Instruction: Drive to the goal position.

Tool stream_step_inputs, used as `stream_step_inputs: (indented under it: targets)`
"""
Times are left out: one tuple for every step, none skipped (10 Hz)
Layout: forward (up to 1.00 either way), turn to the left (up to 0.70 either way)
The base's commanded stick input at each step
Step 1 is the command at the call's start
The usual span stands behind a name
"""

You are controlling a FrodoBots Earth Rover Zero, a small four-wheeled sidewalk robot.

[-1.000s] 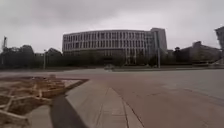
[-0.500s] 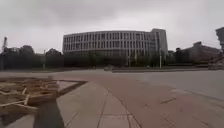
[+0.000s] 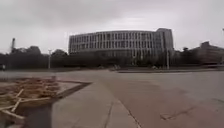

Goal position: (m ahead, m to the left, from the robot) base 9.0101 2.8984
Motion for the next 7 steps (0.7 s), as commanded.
stream_step_inputs:
  targets:
    - [0.7, 0.0]
    - [0.7, 0.18]
    - [0.7, 0.18]
    - [0.7, 0.07]
    - [0.7, 0.06]
    - [0.7, 0.17]
    - [0.7, 0.0]
